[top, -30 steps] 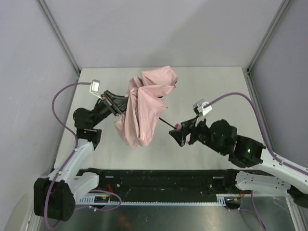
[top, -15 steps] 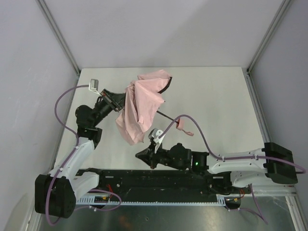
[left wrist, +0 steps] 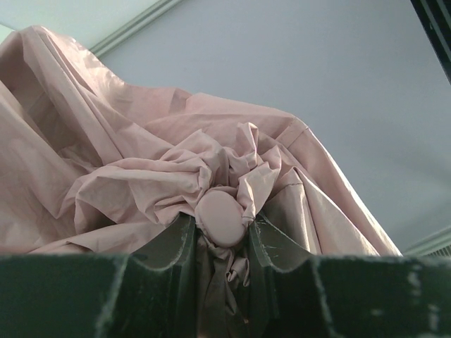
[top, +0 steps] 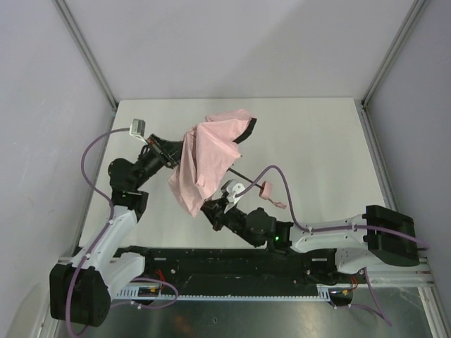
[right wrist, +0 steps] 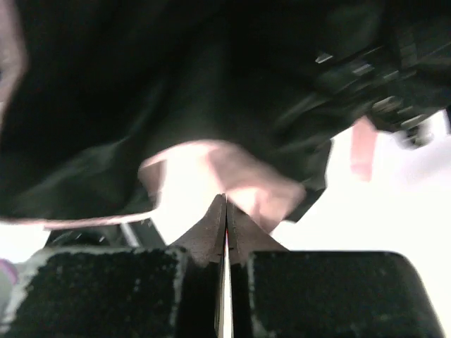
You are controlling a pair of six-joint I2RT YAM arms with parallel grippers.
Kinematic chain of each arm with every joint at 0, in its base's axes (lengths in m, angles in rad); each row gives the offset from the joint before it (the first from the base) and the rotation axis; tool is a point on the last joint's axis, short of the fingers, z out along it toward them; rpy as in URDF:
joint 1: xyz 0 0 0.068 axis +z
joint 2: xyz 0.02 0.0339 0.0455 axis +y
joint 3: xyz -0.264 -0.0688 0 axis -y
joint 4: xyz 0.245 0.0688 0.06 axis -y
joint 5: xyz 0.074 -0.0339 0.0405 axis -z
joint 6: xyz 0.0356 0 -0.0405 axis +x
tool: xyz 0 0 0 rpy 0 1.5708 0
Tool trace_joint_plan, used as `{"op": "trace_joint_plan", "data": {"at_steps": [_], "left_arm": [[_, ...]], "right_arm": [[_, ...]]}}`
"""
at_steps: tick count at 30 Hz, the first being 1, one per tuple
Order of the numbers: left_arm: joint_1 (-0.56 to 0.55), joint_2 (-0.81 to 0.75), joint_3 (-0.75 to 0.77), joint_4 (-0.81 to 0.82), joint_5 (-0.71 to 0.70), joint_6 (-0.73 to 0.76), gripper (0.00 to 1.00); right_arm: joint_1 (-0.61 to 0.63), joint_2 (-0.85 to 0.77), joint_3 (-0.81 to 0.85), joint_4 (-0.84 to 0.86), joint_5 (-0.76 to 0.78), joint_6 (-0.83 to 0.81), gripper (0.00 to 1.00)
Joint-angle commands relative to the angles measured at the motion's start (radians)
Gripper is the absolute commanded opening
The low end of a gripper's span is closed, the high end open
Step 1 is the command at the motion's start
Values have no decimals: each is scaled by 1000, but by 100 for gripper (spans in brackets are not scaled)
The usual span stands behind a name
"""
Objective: Put away the umbrella
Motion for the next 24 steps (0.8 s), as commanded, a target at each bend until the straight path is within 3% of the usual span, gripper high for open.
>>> {"op": "trace_joint_plan", "data": {"at_steps": [1,11,17,24], "left_arm": [[7,-50,0,70,56,-63,0],[-19,-56,-31,69,121,2,0],[-109,0,-41,74,132,72,0],[-160,63,-26,88,198,163,0]], "right_arm": [[-44,-18,5,127,127,-92,0],[-169,-69,2,207,145,-140,0],[-270,-87,14,241,75,-154,0],[-373,-150,75,68,-121,-156,0]]}}
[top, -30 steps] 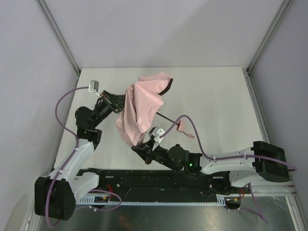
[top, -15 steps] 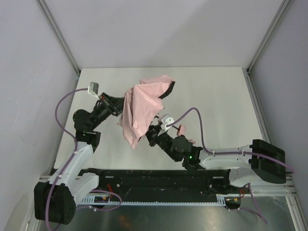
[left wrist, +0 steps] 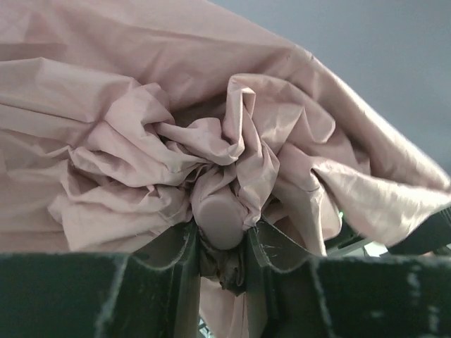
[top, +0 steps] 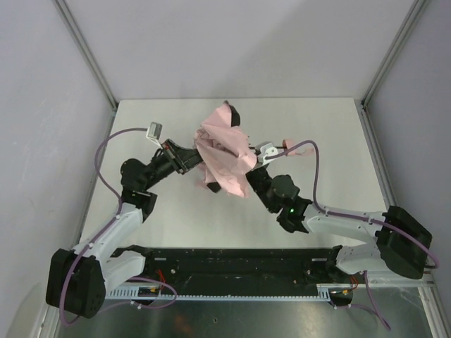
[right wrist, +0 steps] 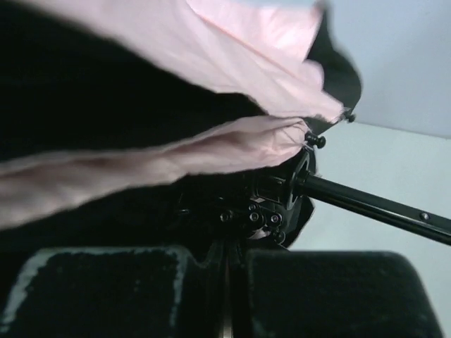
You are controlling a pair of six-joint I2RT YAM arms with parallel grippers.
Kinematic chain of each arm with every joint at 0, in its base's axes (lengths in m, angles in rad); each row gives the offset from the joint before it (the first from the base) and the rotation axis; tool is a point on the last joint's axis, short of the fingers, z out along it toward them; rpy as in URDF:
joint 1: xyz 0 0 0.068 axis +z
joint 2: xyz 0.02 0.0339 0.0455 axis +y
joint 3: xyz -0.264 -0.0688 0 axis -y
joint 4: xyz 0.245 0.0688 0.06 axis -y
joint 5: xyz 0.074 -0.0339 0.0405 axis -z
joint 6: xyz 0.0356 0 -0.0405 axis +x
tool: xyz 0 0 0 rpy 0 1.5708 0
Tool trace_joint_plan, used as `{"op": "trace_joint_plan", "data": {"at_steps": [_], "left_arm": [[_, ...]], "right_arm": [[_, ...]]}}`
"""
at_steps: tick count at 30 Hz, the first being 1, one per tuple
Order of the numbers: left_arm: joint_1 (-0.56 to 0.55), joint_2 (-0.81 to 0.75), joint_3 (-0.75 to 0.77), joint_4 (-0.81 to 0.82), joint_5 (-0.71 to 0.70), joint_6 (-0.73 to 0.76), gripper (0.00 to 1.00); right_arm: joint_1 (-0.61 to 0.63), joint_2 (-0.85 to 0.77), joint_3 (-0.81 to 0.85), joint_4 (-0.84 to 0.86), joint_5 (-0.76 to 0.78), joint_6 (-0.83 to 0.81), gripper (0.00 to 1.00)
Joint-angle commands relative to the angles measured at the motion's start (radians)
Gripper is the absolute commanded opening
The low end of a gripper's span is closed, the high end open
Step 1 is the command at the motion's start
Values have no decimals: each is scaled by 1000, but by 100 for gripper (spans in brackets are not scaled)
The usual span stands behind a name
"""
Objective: Put away the umbrella
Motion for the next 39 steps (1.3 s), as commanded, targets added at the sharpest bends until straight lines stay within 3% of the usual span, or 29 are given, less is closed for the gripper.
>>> {"op": "trace_joint_plan", "data": {"at_steps": [1,6,16,18,22,25,28,34,39], "left_arm": [[-49,17,9,22,183,96,0],[-50,26,26,22,141,143,0],[-34,24,67,19,124,163,0],[-13,16,73,15,130,165,0],[44,6,103,8,196,183,0],[90,-15,132,-15,260,234,0],[111,-14,165,-53,335,292,0],[128,-13,204,-153,427,417,0],[112,-15,206,-170,509,472,0]], "right_arm": [[-29,-86,94,-49,-194,-5,0],[-24,-138,96,-235,-280,79,0],[2,-136,92,-257,-259,81,0],[4,-153,92,-301,-239,95,10],[-9,-240,91,-496,-227,124,44],[-44,-345,93,-706,-305,126,68],[-75,-461,98,-903,-379,114,85],[-90,-662,133,-1210,-407,102,97],[-135,-641,203,-1273,-518,16,99]]}}
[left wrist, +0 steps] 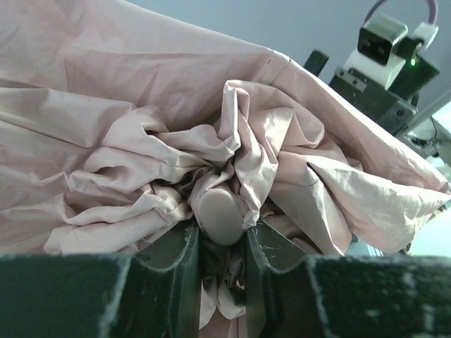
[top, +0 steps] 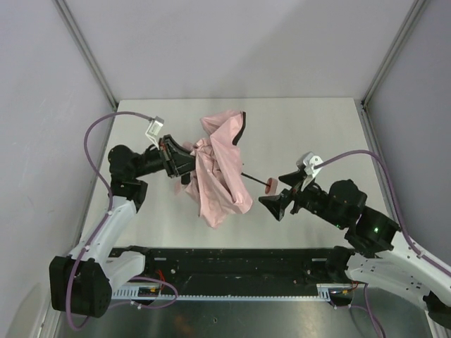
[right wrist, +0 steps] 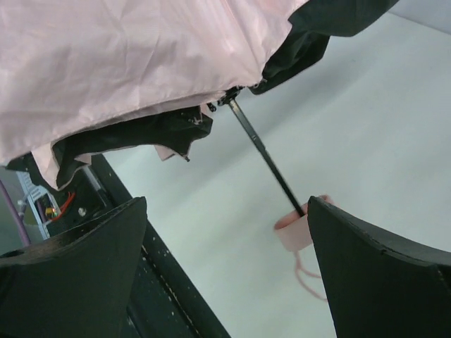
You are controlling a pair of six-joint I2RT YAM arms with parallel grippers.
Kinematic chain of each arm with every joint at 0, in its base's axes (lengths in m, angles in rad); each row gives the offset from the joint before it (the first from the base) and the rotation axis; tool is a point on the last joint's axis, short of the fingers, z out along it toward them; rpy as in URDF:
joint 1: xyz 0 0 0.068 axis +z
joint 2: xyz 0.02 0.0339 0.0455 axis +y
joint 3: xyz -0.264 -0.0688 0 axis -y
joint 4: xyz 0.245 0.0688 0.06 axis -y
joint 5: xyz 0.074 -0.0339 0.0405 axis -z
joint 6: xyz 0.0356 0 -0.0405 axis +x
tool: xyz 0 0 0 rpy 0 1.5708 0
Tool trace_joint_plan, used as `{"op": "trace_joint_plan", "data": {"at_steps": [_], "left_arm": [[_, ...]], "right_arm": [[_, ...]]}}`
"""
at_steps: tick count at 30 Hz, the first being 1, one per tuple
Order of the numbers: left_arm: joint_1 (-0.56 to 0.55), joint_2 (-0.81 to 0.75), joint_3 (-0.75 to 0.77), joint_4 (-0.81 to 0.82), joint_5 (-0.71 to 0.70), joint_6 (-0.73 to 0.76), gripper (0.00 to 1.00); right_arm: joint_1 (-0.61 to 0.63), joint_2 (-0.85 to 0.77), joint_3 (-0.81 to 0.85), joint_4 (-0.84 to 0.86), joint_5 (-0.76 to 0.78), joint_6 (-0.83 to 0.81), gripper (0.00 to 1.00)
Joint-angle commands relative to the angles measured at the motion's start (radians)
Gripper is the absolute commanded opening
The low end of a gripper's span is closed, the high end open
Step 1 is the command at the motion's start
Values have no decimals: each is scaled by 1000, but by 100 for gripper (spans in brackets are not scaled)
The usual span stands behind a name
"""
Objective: Put away the umbrella
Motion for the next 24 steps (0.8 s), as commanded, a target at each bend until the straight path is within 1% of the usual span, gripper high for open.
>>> {"op": "trace_joint_plan", "data": {"at_steps": [1,5,6,8,11,15,19,22,24], "left_arm": [[-13,-31,50,4,105,91,0],[-43,-37,50,0,135,82,0],[-46,-41,49,-1,138,75,0],[-49,-46,47,-6,140,59,0],[-50,-55,50,-10,127,31,0],[-53,-57,63,-13,131,-22,0],[-56,-74,66,-15,149,-39,0],[-56,-84,72,-17,162,-39,0],[-56,-89,76,-17,169,-30,0]], "right_arm": [[-61,74,106,-126,-179,-107,99],[-147,234,216,-184,-490,-244,99],[-153,273,247,-214,-528,-275,99],[-154,324,286,-255,-546,-320,99],[-128,348,297,-268,-495,-380,99],[-114,362,300,-202,-466,-414,99],[-106,392,301,-116,-549,-421,99],[-88,434,305,-93,-574,-416,99],[-99,456,306,-74,-615,-385,99]]}}
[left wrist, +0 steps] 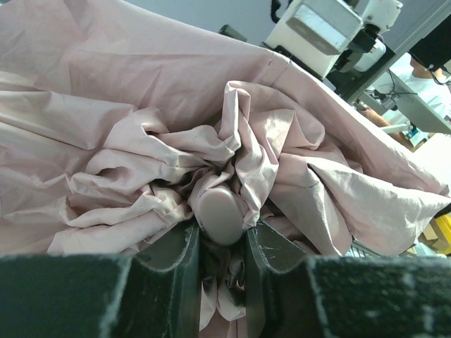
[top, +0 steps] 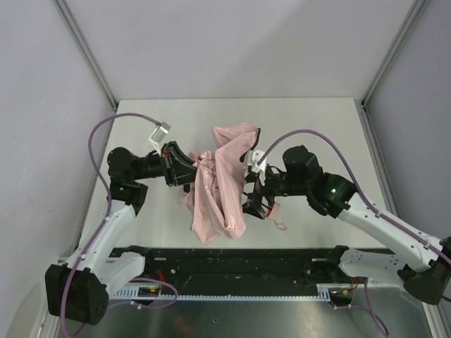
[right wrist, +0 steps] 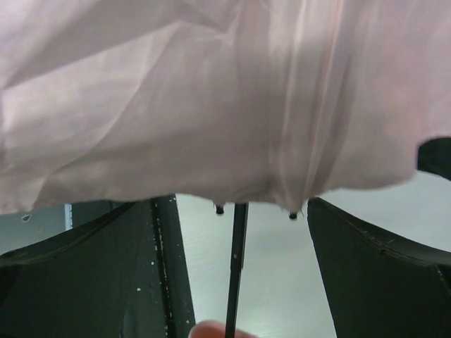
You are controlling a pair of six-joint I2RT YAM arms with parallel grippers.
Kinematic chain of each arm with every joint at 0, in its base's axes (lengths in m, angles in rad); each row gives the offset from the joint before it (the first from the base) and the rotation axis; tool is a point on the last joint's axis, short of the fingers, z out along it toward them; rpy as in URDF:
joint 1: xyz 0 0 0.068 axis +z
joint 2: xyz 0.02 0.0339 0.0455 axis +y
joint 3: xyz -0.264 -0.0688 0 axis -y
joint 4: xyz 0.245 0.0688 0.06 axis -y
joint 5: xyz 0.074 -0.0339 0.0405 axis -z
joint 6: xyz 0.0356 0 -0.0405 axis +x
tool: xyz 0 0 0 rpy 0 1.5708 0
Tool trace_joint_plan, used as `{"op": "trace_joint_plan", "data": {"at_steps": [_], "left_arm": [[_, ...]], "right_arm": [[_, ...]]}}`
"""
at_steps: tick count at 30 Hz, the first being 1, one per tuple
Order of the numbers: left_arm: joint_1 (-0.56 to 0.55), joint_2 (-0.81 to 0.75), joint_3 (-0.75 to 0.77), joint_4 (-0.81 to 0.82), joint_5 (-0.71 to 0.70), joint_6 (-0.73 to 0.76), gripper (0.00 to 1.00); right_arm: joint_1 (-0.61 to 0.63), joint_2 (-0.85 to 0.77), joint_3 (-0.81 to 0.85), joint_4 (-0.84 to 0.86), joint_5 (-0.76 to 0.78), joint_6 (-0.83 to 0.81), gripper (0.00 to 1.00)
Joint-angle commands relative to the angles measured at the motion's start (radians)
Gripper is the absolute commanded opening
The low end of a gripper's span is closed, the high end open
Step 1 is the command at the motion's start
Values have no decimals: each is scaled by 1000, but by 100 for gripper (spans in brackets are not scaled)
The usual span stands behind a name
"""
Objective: Put away the umbrella
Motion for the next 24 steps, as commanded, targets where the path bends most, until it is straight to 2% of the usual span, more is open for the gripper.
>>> {"op": "trace_joint_plan", "data": {"at_steps": [1,6,11,18,21,24], "left_arm": [[-7,-44,64,38,30,-10,0],[-17,-38,83,37,53,30,0],[-37,-25,95,36,80,104,0],[-51,19,126,35,104,163,0],[-61,37,132,35,104,170,0],[-84,38,127,35,108,181,0]], "right_arm": [[-12,46,44,86,-113,36,99],[-73,48,66,66,-224,165,99],[-128,21,83,25,-341,217,99],[-191,-93,110,-57,-227,308,99],[-166,-144,123,-30,-161,324,99],[-135,-116,148,34,-149,331,99]]}}
